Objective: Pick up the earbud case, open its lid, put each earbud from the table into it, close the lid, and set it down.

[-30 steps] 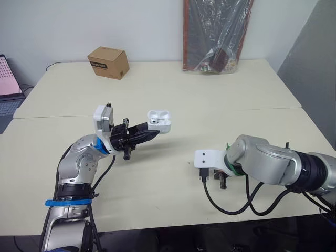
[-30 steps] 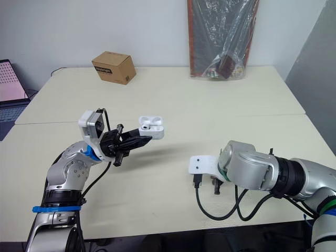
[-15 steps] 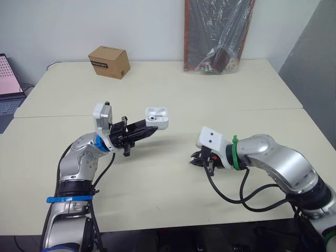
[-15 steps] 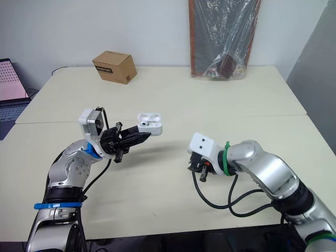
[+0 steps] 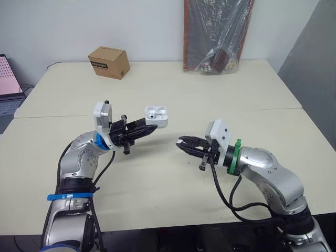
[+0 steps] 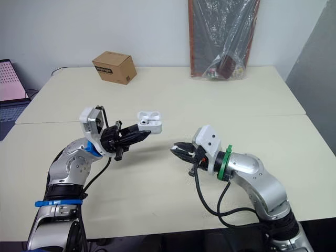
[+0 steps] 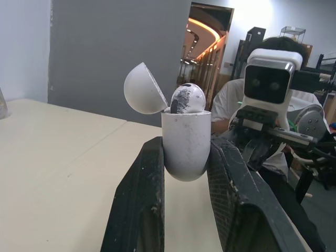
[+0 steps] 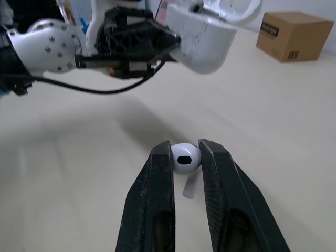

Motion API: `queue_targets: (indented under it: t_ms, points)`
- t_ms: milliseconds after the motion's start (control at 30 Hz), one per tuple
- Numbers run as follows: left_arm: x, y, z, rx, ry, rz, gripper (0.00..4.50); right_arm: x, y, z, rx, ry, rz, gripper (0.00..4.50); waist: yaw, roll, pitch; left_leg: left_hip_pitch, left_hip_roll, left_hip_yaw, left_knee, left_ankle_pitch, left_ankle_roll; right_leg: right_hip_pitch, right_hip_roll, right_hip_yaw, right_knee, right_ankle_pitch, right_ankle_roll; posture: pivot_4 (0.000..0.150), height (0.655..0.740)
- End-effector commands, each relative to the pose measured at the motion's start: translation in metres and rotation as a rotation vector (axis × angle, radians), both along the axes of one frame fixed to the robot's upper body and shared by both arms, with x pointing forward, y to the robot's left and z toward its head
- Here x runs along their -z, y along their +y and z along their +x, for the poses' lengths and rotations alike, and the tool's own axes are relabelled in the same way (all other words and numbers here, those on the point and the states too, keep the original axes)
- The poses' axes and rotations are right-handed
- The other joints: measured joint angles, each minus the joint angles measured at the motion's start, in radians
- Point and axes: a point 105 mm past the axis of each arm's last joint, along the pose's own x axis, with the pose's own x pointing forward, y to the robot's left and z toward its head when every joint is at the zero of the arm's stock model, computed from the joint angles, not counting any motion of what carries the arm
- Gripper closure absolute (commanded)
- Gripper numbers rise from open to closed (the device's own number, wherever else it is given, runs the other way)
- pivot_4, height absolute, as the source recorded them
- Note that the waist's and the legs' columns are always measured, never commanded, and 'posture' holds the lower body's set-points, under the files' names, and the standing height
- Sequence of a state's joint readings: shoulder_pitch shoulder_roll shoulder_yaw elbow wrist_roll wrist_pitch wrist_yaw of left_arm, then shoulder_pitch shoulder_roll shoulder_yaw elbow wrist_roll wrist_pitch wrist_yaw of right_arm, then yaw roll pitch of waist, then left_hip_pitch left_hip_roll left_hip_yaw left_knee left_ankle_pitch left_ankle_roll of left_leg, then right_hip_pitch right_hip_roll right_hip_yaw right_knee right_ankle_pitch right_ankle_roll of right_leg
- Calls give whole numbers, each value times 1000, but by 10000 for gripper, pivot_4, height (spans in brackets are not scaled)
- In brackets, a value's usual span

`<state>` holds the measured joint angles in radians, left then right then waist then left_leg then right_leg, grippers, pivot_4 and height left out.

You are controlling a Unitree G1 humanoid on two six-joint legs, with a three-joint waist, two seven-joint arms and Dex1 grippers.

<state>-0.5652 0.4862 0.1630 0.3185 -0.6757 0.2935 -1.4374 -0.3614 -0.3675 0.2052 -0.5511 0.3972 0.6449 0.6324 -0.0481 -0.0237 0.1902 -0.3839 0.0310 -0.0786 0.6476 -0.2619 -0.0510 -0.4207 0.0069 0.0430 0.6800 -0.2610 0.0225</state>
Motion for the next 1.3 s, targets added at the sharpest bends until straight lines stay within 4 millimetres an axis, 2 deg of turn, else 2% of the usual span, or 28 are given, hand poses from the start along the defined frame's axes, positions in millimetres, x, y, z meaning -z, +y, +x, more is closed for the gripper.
queue_targets:
  t_ms: [33, 200, 367, 567, 900, 1300]
  points:
    - [-10, 0, 1, 11, -55, 6, 36904, -29, -1, -3, 3, -78, 85, 41487, 0, 0, 0, 0, 0, 0, 0, 0, 0, 0, 0, 0, 0, 0, 0, 1500, 7400]
    - [-10, -2, 2, 18, -55, 3, 36904, -57, 2, -4, -7, -57, 171, 41487, 0, 0, 0, 0, 0, 0, 0, 0, 0, 0, 0, 0, 0, 1, -1, 1500, 7400]
    - [-11, -4, 3, 22, -57, -6, 36904, -73, 8, -1, 14, -84, 179, 41487, 0, 0, 0, 0, 0, 0, 0, 0, 0, 0, 0, 0, 0, 1, -2, 1500, 7400]
    - [-12, -6, 3, 25, -60, -13, 36904, -80, 15, 8, 47, -101, 158, 41487, -1, 0, 0, 0, 0, 0, 0, 0, 0, 0, 0, 0, 0, 1, -2, 1500, 7400]
    - [-11, -9, 2, 32, -72, -19, 36904, -87, 24, 13, 35, -88, 158, 41487, -2, 0, 0, 0, 0, 0, 0, 0, 0, 0, 0, 0, 0, 1, -2, 1500, 7400]
    - [-17, -15, -1, 48, -97, -37, 36904, -76, 32, 19, 40, -35, 125, 41487, -3, 0, 0, 0, 0, 0, 0, 0, 0, 0, 0, 0, 0, 1, -2, 1500, 7400]
